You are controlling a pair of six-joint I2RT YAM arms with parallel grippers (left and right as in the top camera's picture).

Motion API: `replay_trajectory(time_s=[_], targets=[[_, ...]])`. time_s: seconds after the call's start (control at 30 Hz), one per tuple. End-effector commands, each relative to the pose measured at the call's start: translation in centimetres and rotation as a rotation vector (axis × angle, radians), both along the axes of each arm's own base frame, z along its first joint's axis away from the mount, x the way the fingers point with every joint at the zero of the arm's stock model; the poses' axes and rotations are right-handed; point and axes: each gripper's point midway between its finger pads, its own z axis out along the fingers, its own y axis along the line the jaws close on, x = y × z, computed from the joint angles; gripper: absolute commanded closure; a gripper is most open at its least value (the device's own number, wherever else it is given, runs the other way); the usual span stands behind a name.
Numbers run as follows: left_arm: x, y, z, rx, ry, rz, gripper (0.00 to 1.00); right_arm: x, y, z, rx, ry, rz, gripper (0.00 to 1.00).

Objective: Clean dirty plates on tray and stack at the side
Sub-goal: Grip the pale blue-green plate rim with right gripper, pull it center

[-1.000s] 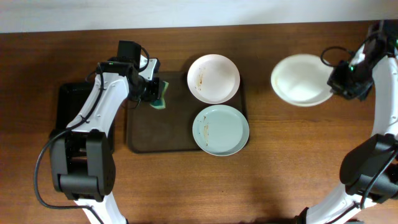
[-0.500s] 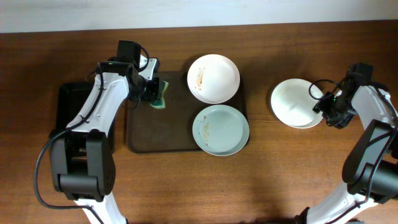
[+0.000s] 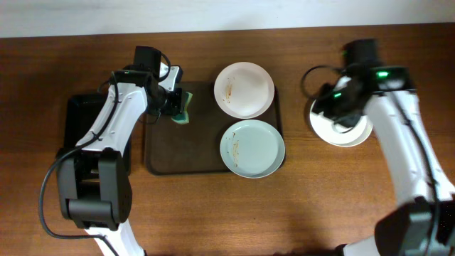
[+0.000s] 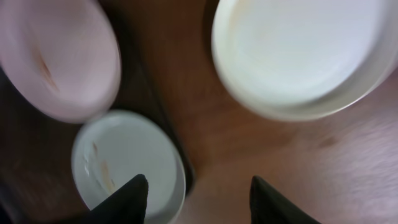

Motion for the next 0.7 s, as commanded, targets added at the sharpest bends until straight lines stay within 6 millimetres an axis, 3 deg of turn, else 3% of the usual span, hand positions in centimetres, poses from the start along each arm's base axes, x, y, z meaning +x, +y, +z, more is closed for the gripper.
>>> replay_trajectory(time_s=[0.0, 0.2, 0.43, 0.57, 0.67], targets=[[0.5, -0.1, 0.7, -0.006, -0.02, 0.007, 0.99, -2.5, 3.5, -4.8, 0.007, 0.157, -0.004, 0.53], [0.5, -0.1, 0.7, -0.006, -0.02, 0.007, 0.99, -4.8, 7.6, -7.9, -0.014, 0.213, 0.082, 0.57], [0.5, -0.1, 0.7, -0.006, -0.02, 0.007, 0.99, -5.9, 7.5, -11.5, -0.047, 0.238, 0.069, 0.64], [0.5, -0.1, 0.7, -0.006, -0.02, 0.007, 0.99, -6.5, 7.4, -12.5, -0.049, 0.244, 0.074, 0.65], [0.5, -0.1, 0.7, -0.006, -0.02, 0.007, 0.99, -6.4, 8.5, -13.0, -0.025, 0.223, 0.124, 0.68]])
